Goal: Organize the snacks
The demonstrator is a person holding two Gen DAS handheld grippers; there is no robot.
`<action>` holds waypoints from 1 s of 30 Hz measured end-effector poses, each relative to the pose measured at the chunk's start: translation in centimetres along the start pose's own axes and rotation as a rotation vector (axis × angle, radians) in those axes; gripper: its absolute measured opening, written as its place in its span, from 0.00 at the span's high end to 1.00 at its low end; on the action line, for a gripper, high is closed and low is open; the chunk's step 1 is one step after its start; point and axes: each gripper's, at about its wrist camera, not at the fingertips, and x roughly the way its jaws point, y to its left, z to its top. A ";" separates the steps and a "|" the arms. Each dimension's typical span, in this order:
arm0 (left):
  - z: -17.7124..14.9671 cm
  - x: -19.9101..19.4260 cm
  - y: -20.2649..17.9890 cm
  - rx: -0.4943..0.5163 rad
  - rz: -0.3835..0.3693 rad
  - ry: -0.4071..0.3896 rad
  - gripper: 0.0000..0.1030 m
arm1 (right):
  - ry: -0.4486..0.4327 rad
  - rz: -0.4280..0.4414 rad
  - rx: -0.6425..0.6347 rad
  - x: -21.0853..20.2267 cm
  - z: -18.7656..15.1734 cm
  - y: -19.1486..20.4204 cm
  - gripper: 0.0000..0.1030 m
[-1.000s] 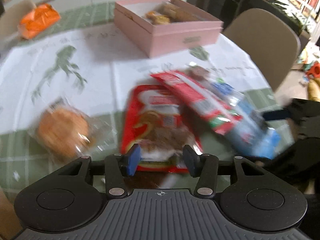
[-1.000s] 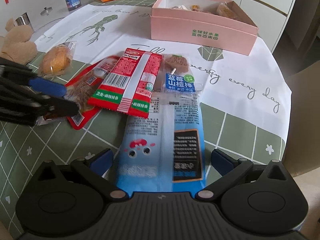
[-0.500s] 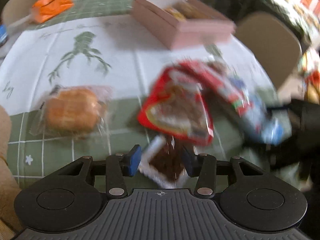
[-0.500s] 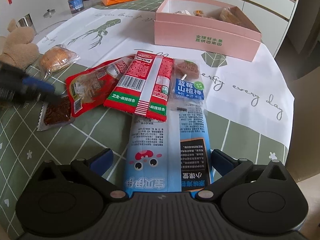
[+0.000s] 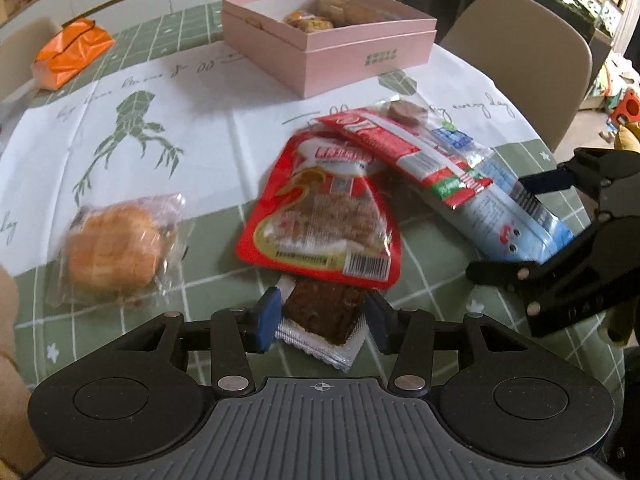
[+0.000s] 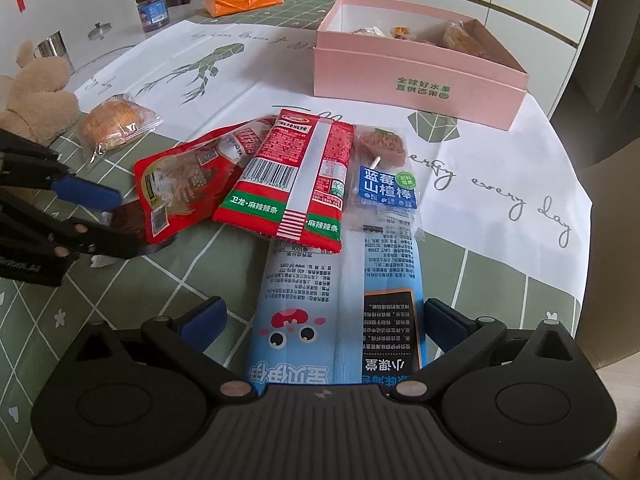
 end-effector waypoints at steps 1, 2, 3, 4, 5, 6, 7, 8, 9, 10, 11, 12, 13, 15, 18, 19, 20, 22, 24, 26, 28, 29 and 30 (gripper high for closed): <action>0.2 0.2 -0.2 0.008 0.004 -0.001 0.51 | -0.002 -0.001 0.002 0.0 0.0 0.0 0.00; 0.5 0.3 -0.4 0.011 0.007 -0.003 0.51 | -0.004 -0.003 0.003 0.0 -0.1 0.1 0.00; 0.7 0.5 -0.6 0.011 0.009 -0.005 0.52 | -0.007 -0.003 0.005 0.0 -0.1 0.1 0.00; 0.9 0.6 -0.7 0.008 0.010 -0.009 0.52 | -0.009 -0.004 0.005 0.0 -0.2 0.1 0.00; 1.1 0.8 -0.9 0.003 0.011 -0.014 0.52 | -0.012 -0.004 0.006 0.0 -0.2 0.1 0.00; 1.3 1.0 -1.0 -0.002 0.015 -0.019 0.52 | -0.014 -0.005 0.006 0.0 -0.2 0.1 0.00; 1.4 1.1 -1.2 -0.005 0.024 -0.023 0.52 | -0.016 -0.005 0.006 -0.1 -0.3 0.1 0.00; 1.4 1.2 -1.4 -0.005 0.032 -0.024 0.52 | -0.017 -0.005 0.006 -0.1 -0.3 0.1 0.00; 1.4 1.2 -1.6 -0.002 0.038 -0.023 0.53 | -0.017 -0.005 0.005 -0.1 -0.3 0.1 0.00; 1.3 1.1 -1.7 0.001 0.040 -0.021 0.55 | -0.015 -0.004 0.003 -0.1 -0.2 0.1 0.00; 1.1 0.9 -1.7 -0.003 0.036 -0.017 0.55 | -0.013 -0.001 0.000 -0.1 -0.2 0.1 0.00; 0.7 0.7 -1.7 -0.013 0.029 -0.013 0.55 | -0.011 0.002 -0.004 -0.1 -0.2 0.1 0.00; 0.4 0.4 -1.7 -0.023 0.025 -0.006 0.55 | -0.009 0.008 -0.013 -0.1 -0.3 0.0 0.00; -0.5 -0.2 -1.8 -0.042 0.039 0.015 0.55 | -0.009 0.019 -0.028 -0.2 -0.4 -0.1 0.00; -2.0 -1.1 -1.9 -0.130 0.088 0.039 0.56 | -0.014 0.028 -0.041 -0.4 -0.7 -0.2 0.00; -2.4 -1.4 -2.0 -0.176 0.099 0.038 0.56 | -0.011 0.031 -0.045 -0.4 -0.8 -0.2 0.00; -2.9 -1.7 -2.2 -0.216 0.104 0.034 0.56 | -0.005 0.034 -0.050 -0.5 -0.8 -0.2 0.00; -3.6 -2.1 -2.8 -0.244 0.109 0.022 0.56 | 0.031 0.049 -0.064 -0.6 -0.6 -0.2 0.00; -4.1 -2.3 -3.2 -0.253 0.123 0.004 0.55 | 0.056 0.065 -0.061 -0.8 -0.5 -0.5 0.02; -4.2 -2.3 -3.6 -0.239 0.141 -0.003 0.55 | 0.060 0.064 -0.041 -1.3 -0.2 -1.0 0.06; -4.2 -2.4 -3.9 -0.232 0.140 -0.005 0.55 | 0.031 0.054 -0.021 -2.1 0.6 -1.5 0.06; -4.3 -2.4 -4.0 -0.235 0.136 -0.008 0.55 | 0.011 0.054 -0.013 -2.5 1.2 -1.7 0.06; -4.4 -2.5 -3.9 -0.240 0.131 -0.013 0.55 | -0.012 0.059 -0.001 -3.1 2.0 -1.9 0.06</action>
